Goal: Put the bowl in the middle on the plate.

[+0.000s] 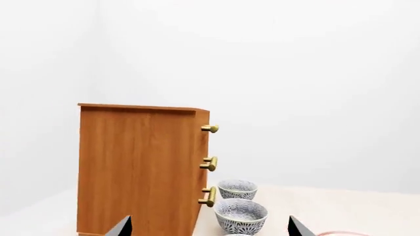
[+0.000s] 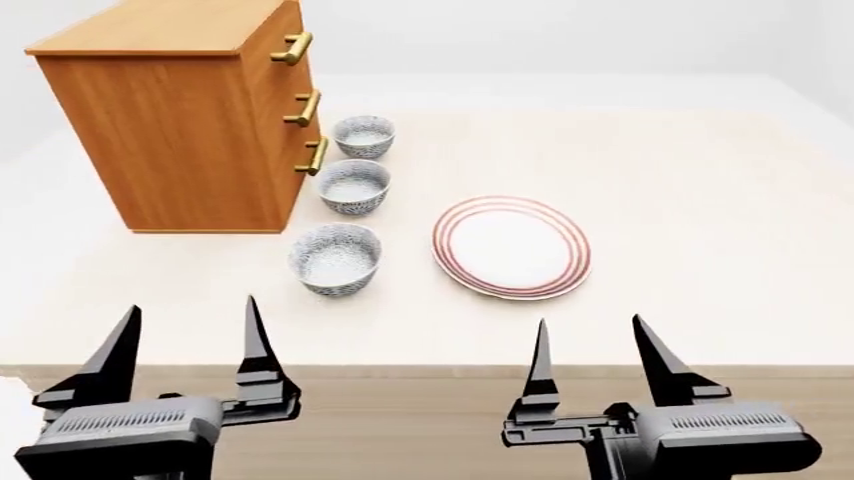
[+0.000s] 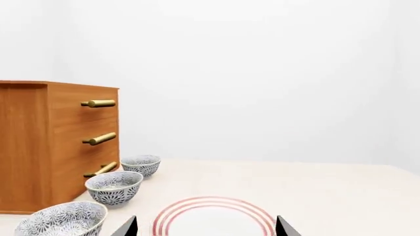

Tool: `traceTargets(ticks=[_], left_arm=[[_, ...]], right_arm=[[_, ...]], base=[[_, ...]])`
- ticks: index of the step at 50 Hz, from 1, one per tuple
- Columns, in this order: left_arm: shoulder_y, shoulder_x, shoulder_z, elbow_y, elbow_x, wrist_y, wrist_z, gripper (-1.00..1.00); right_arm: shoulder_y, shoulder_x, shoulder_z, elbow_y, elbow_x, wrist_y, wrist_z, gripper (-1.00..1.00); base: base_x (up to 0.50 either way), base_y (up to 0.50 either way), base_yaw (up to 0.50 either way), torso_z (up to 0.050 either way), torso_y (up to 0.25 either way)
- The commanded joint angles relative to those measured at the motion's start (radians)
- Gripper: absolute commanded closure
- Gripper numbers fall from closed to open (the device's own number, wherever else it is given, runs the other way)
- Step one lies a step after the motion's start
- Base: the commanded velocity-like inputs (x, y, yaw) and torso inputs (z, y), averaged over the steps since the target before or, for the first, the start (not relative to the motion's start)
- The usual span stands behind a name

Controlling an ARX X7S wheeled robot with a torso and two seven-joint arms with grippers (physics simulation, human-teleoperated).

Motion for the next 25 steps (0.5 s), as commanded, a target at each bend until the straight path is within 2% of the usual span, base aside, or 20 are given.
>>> traceTargets(ticks=[1, 22, 25], left_arm=[[0.004, -0.014, 0.005, 0.015, -0.010, -0.003, -0.014, -1.00], [0.007, -0.033, 0.017, 0.021, -0.022, 0.002, -0.033, -1.00], [0.006, -0.035, 0.019, 0.017, -0.022, 0.002, -0.036, -1.00]], right_arm=[[-0.001, 0.013, -0.010, -0.022, 0.008, 0.019, 0.015, -1.00], [0.001, 0.031, -0.027, -0.018, 0.012, 0.015, 0.036, -1.00], [-0.010, 0.033, -0.022, -0.011, 0.036, -0.050, 0.025, -1.00]], base=[[0.00, 0.50, 0.00, 0.000, 0.000], [0.00, 0.50, 0.00, 0.000, 0.000], [0.00, 0.33, 0.00, 0.000, 0.000]])
